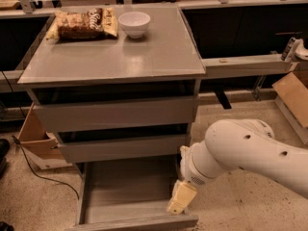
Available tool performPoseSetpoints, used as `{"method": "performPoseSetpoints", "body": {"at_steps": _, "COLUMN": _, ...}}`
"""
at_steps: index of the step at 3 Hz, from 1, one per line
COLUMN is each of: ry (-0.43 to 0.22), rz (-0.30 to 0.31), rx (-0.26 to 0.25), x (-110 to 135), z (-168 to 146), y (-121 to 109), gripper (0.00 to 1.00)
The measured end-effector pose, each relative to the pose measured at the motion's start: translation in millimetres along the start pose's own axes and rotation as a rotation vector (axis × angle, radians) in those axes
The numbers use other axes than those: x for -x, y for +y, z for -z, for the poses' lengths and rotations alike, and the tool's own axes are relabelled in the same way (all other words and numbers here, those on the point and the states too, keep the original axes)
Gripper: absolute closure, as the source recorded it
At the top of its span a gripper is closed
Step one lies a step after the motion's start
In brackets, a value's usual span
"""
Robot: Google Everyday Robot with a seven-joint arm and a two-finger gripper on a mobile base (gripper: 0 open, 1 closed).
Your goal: Close bottom drawer
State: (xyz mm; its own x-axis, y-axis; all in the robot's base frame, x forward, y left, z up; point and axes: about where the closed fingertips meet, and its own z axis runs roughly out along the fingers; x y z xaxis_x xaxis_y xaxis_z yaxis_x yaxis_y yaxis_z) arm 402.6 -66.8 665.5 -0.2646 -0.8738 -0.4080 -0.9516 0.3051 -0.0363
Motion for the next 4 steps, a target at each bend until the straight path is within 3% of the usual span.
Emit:
{"method": "performPoseSetpoints", "body": {"at_steps": 1, "ry": -0.003, "rz": -0.002, "rx": 0.005, "x": -0.5, "z": -2.2, "y": 1.6, "gripper": 0.00}}
{"method": "performPoseSetpoints", "body": {"at_steps": 2, "ry": -0.013, "rz": -0.019, "rx": 0.035, "x": -2.5, "z": -27.6, "y": 13.0, "gripper": 0.00}}
{"method": "performPoseSetpoints", "body": {"at_steps": 4, "ry": -0.017, "rz": -0.085, "rx": 0.073, "x": -11.4, "z": -148.5, "y": 23.4, "gripper": 0.00}}
